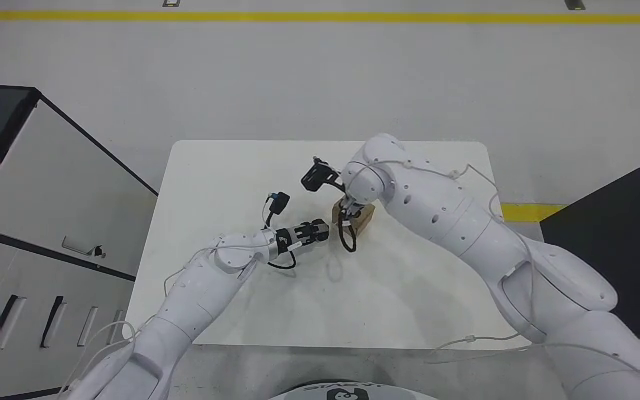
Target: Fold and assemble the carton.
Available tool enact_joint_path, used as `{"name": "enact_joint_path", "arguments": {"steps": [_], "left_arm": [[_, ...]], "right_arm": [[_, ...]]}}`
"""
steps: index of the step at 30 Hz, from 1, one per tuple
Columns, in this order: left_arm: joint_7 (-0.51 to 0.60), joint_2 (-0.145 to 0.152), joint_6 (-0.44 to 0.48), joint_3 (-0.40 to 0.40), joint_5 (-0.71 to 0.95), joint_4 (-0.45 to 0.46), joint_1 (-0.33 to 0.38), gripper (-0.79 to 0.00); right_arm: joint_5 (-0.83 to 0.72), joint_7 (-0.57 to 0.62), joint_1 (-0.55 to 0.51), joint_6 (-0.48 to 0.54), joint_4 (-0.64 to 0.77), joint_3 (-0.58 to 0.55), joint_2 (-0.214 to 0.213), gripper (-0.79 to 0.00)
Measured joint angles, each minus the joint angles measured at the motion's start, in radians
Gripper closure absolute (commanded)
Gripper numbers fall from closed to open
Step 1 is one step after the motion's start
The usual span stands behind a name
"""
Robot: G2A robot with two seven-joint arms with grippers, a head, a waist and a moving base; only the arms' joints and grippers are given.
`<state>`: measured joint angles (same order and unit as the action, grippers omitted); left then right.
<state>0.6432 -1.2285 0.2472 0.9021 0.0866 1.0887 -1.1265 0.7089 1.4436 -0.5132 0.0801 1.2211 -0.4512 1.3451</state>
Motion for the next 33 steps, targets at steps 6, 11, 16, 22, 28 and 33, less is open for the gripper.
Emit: {"name": "enact_joint_path", "arguments": {"steps": [6,11,16,22,28,33], "left_arm": [[0.0,0.0,0.0,0.0,0.0,0.0,0.0,0.0],[0.0,0.0,0.0,0.0,0.0,0.0,0.0,0.0],[0.0,0.0,0.0,0.0,0.0,0.0,0.0,0.0],[0.0,0.0,0.0,0.0,0.0,0.0,0.0,0.0],[0.0,0.0,0.0,0.0,0.0,0.0,0.0,0.0],[0.0,0.0,0.0,0.0,0.0,0.0,0.0,0.0]], "right_arm": [[0.041,0.006,-0.001,-0.003,0.019,-0.007,0.0,-0.222],[0.068,0.017,-0.007,-0.001,0.03,-0.018,-0.003,-0.228],[0.089,0.016,-0.018,0.005,0.023,-0.021,-0.004,-0.249],[0.109,-0.001,-0.031,0.013,0.022,-0.026,-0.001,-0.086],[0.113,-0.008,-0.037,0.026,0.009,-0.033,0.004,-0.077],[0.109,-0.014,-0.042,0.036,-0.009,-0.038,0.01,-0.08]]}}
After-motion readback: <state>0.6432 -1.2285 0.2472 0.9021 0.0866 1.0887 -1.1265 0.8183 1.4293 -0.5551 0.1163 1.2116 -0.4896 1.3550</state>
